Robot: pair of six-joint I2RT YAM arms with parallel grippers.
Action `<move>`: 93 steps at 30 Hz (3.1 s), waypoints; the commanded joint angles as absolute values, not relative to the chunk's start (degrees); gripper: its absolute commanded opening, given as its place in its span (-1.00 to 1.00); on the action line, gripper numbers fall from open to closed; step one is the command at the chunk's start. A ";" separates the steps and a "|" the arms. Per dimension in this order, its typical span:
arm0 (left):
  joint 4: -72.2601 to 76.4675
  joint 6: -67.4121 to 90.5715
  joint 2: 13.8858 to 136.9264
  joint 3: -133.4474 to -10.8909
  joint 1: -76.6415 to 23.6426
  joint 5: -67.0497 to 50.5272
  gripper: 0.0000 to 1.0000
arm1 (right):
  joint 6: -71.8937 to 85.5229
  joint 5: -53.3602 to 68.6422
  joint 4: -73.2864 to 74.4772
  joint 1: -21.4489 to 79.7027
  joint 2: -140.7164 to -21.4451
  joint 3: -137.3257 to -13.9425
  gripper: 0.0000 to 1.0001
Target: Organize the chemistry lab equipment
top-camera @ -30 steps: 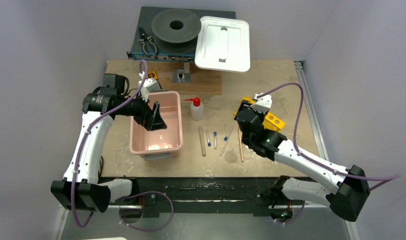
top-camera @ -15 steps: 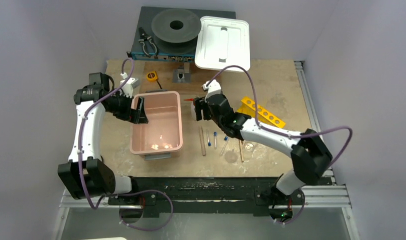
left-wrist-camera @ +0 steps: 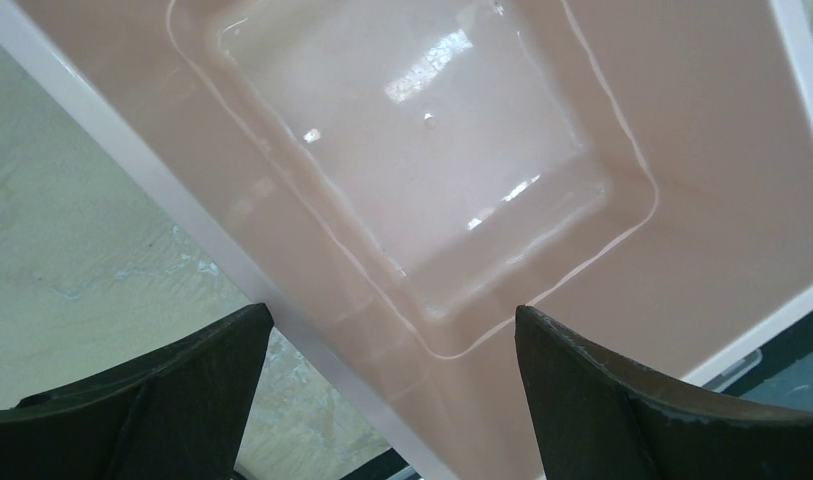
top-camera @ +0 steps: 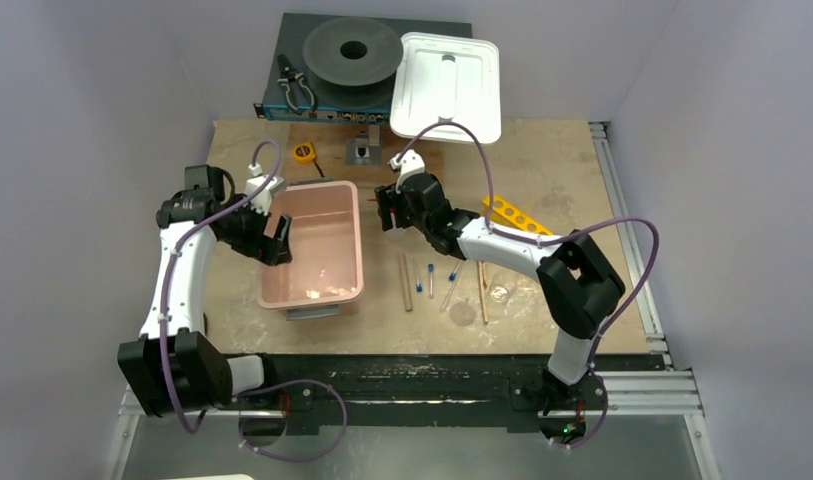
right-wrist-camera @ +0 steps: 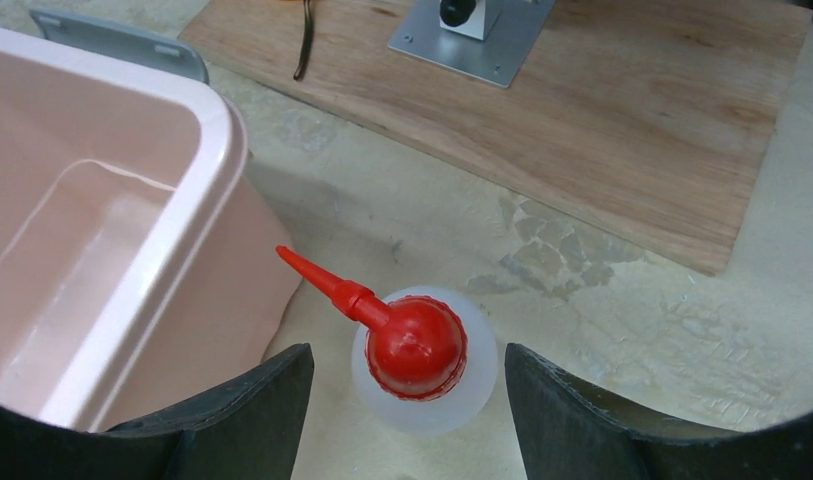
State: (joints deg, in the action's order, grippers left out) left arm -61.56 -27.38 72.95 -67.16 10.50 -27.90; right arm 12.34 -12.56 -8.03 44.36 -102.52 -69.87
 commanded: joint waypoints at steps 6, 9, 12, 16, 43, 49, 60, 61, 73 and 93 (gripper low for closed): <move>-58.73 -32.11 70.68 -61.74 10.67 -26.55 0.69 | 7.43 -17.39 -14.91 44.55 -100.59 -67.23 -0.51; -58.27 -33.10 69.50 -60.94 10.55 -27.38 0.63 | 7.83 -19.45 -16.68 44.54 -97.62 -64.42 -0.90; -59.51 -33.95 68.79 -61.20 10.41 -29.65 0.57 | 7.91 -20.81 -16.31 44.54 -95.58 -63.36 -1.00; -60.85 -35.31 67.77 -60.92 9.83 -32.08 0.49 | 7.87 -21.40 -15.10 44.56 -91.02 -62.23 -1.00; -57.93 -37.04 63.14 -56.62 6.31 -30.52 0.31 | 21.84 -10.46 -8.20 56.58 -93.75 -79.22 -1.00; -57.89 -36.66 60.77 -56.75 6.56 -32.20 0.49 | 22.51 -10.28 -8.46 56.78 -102.94 -83.15 -1.00; -57.23 -37.17 61.65 -56.35 6.59 -32.92 0.54 | 27.89 -11.94 -5.17 56.61 -111.81 -90.26 -1.00; -57.16 -37.24 61.68 -56.40 6.58 -32.83 0.55 | 27.89 -12.40 -4.32 56.59 -112.39 -91.16 -1.00; -57.08 -37.20 61.68 -56.51 6.67 -31.43 0.58 | 23.35 -20.06 3.57 56.28 -111.81 -96.92 0.09; -58.20 -36.72 62.95 -60.04 6.67 -30.73 0.57 | 38.67 -36.20 38.26 48.68 -66.86 -62.54 -0.05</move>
State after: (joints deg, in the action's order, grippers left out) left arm -58.37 -36.67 62.33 -56.55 6.35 -30.30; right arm 30.89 -34.00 25.87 50.35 -72.47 -69.71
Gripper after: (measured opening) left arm 0.788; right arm 0.491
